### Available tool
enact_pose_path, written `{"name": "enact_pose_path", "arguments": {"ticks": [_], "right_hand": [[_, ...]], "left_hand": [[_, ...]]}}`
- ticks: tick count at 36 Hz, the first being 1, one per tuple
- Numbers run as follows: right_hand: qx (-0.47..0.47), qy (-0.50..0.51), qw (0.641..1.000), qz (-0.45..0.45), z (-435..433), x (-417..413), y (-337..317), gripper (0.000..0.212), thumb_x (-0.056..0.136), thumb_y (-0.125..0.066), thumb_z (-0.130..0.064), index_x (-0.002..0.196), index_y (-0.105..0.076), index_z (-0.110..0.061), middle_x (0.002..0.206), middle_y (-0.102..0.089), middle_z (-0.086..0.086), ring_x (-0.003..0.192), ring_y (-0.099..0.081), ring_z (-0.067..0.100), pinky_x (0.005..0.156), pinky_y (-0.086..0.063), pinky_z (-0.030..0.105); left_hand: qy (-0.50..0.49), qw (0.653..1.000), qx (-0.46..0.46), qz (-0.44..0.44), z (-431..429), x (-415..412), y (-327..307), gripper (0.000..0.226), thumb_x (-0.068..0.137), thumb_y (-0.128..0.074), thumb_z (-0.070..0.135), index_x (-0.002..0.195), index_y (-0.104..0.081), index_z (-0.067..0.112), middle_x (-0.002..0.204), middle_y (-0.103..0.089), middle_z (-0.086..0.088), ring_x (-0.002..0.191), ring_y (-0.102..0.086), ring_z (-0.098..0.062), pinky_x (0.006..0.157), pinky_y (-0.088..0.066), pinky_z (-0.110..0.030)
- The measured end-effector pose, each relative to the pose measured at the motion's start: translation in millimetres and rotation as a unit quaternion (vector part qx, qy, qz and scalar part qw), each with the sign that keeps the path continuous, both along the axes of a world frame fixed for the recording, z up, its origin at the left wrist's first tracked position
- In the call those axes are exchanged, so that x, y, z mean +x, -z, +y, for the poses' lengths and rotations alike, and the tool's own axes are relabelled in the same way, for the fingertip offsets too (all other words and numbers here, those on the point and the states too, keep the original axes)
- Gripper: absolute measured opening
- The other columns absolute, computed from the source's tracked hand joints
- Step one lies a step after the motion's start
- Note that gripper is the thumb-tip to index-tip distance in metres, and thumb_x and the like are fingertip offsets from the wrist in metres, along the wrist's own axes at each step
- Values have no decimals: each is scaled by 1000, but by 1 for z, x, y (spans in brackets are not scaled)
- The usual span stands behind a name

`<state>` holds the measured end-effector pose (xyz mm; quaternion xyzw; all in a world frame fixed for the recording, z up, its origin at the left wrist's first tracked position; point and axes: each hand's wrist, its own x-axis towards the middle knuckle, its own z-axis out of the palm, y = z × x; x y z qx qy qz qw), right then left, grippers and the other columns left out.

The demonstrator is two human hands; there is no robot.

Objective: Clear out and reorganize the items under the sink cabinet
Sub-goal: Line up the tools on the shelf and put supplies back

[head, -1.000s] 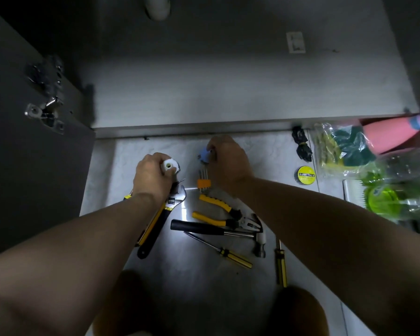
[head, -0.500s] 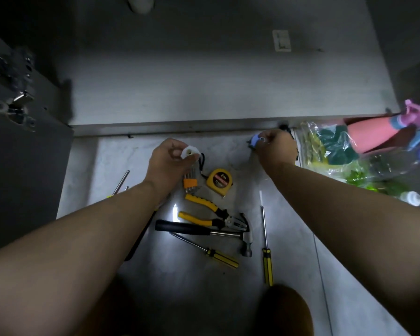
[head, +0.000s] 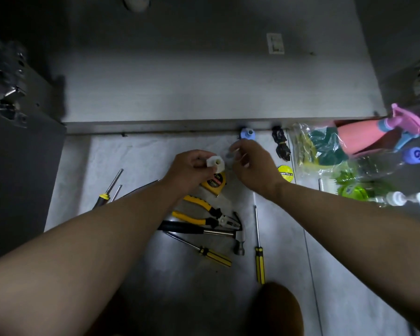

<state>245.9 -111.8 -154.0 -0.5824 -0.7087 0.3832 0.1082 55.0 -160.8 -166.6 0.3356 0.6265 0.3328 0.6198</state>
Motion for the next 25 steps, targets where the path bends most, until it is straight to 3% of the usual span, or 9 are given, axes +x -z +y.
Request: {"name": "enact_pose_path", "arguments": {"ticks": [3,9,12,15,19,25], "right_hand": [[-17,-67,997,17,-10,-8,-2,30,86,-71,-17,114,-61,-20,102,-60,3,82,-61,14,74,-52,29],[9,-77,997,11,-11,-10,-1,28,89,-75,-23,115,-66,-18,103,-62,7,88,-64,19,82,-55,36],[26,-97,995,-3,-11,-6,-3,27,89,-75,-19,114,-67,-17,102,-61,8,87,-63,20,81,-55,38],[49,-107,993,-26,-14,-5,-3,21,90,-71,-16,110,-67,-15,101,-59,8,86,-62,23,79,-54,43],[62,-108,991,-53,-13,-5,-3,19,90,-69,-16,109,-66,-13,105,-57,8,88,-61,23,79,-54,44],[65,-7,991,-115,0,7,6,16,90,-69,-19,105,-64,-16,114,-56,7,93,-61,26,80,-54,41]], "left_hand": [[-11,1000,-4,2,-1,8,-3,36,84,-78,-2,119,-70,0,112,-74,-18,104,-72,-30,93,-59,-41],[-35,999,-23,-33,-5,12,2,36,83,-79,0,118,-70,-1,111,-74,-18,95,-73,-22,82,-62,-27],[-15,999,-27,-28,-6,9,6,38,87,-76,-1,124,-69,-1,116,-73,-19,104,-72,-26,91,-60,-33],[14,999,-13,30,-5,10,11,40,89,-75,1,128,-67,1,120,-71,-17,109,-70,-25,100,-56,-36],[33,993,47,105,-5,15,17,37,87,-77,4,123,-70,4,116,-72,-11,91,-68,-11,79,-55,-13],[162,932,145,291,-19,8,30,41,86,-78,19,126,-69,20,118,-54,-5,111,-57,-23,96,-51,-38]]}}
